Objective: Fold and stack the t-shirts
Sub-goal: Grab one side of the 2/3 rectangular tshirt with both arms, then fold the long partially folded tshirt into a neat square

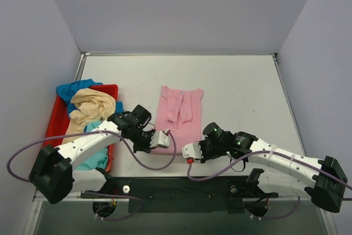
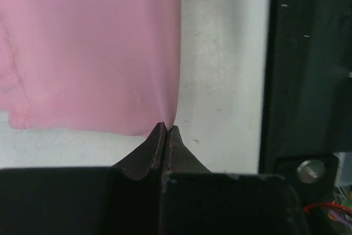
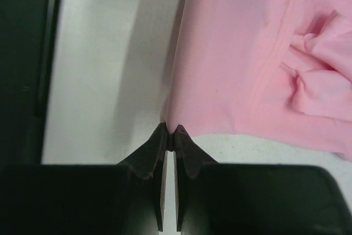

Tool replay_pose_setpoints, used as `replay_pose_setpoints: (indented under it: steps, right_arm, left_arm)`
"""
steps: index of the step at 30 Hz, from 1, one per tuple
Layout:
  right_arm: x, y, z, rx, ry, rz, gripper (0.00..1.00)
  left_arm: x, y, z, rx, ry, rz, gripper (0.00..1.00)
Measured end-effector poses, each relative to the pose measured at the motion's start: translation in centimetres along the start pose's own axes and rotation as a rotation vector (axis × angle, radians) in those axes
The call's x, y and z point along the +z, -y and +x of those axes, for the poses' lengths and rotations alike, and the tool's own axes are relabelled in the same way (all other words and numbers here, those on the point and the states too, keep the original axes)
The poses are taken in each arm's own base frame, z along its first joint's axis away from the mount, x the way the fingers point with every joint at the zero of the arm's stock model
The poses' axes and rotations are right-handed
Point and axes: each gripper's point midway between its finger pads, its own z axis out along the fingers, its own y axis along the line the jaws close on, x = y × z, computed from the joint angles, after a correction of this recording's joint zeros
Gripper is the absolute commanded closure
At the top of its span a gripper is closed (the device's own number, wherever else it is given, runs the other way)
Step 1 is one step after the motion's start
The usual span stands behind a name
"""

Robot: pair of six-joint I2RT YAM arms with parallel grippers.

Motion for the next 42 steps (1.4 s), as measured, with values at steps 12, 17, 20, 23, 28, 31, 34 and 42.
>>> replay_pose_setpoints:
  steps: [12, 17, 20, 23, 28, 31, 34, 42]
  right_arm:
    - [-6.2, -4.0, -6.1, 0.224, 0.161, -0.16, 1.0]
    - [-7.7, -0.2, -4.8, 0.402, 0.167, -0.078, 1.0]
    - [-7.9, 2.9, -3.9, 0.493, 0.155, -0.035, 1.0]
    - [-7.6, 5.9, -3.0, 0.583, 0.151, -0.022, 1.0]
    - [-5.8, 9.9, -0.6, 0.724, 0.126, -0.02, 1.0]
    - [-4.3, 11.8, 1.1, 0.807, 0.109, -0.03, 1.0]
    - [-2.7, 13.4, 3.4, 0.909, 0.084, -0.04, 1.0]
    - [0.4, 16.4, 7.2, 1.05, 0.055, -0.028, 1.0]
  left_arm:
    - [-7.8, 7.5, -5.0, 0.07, 0.077, 0.115, 1.0]
    - [-9.7, 5.9, -6.8, 0.023, 0.098, 0.035, 1.0]
    - [-10.2, 2.6, -7.2, -0.073, 0.082, -0.016, 1.0]
    - [-10.7, -2.5, -6.7, -0.21, 0.076, -0.086, 1.0]
    - [-9.9, -9.0, -5.9, -0.317, 0.07, -0.128, 1.0]
    - [-8.5, -11.4, -5.6, -0.348, 0.057, -0.121, 1.0]
    - [-6.9, -14.6, -4.9, -0.4, 0.045, -0.123, 1.0]
    - [-3.8, -20.5, -3.9, -0.468, 0.006, -0.147, 1.0]
